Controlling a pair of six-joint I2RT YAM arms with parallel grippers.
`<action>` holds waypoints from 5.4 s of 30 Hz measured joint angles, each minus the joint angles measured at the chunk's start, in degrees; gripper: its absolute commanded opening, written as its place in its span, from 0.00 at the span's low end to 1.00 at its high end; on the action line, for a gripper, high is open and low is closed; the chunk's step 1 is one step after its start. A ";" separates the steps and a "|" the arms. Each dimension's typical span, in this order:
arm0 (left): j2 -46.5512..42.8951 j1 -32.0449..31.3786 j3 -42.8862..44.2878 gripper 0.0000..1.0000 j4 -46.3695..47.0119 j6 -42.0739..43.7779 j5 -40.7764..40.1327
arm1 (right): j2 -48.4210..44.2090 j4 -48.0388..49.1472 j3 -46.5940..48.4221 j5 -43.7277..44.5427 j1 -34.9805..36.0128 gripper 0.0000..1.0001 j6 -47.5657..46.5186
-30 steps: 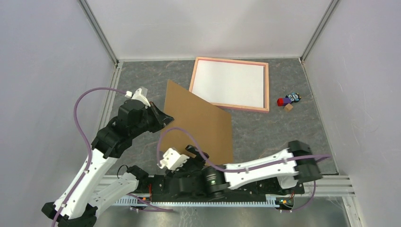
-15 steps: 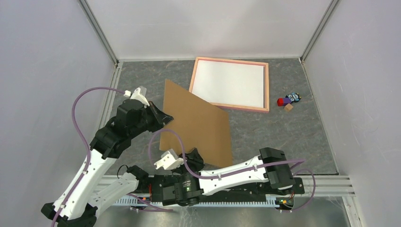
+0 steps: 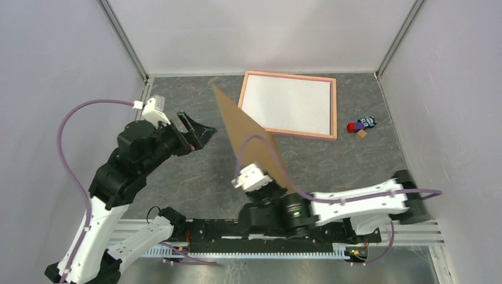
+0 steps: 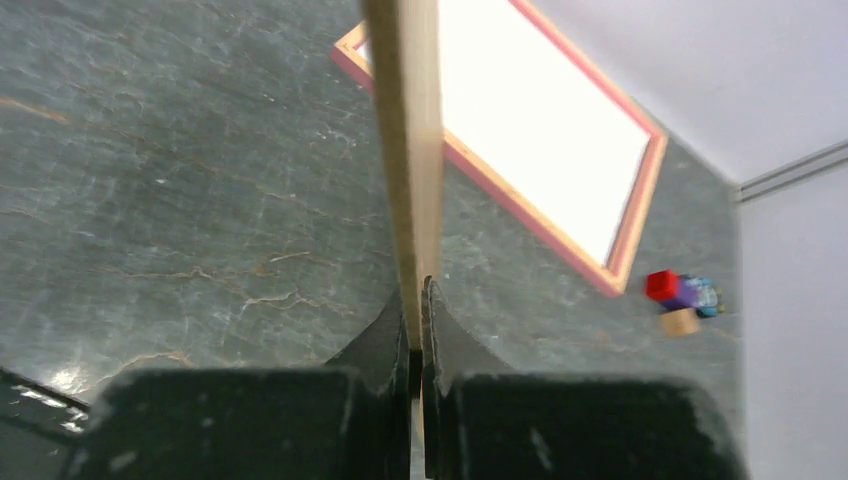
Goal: Put the photo into the frame
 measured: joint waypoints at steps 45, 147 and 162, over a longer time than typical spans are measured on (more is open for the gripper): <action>44.72 8.13 -4.55 0.96 27.63 0.09 -5.38 | -29.86 91.62 -47.58 -96.02 -106.18 0.00 20.13; 19.10 -2.49 -6.71 1.00 20.35 19.34 -7.89 | -8.15 105.66 -66.95 -80.19 -81.81 0.00 52.26; 19.02 -2.45 -7.98 1.00 20.79 19.39 -8.07 | -9.38 107.54 -66.95 -81.37 -81.83 0.00 53.00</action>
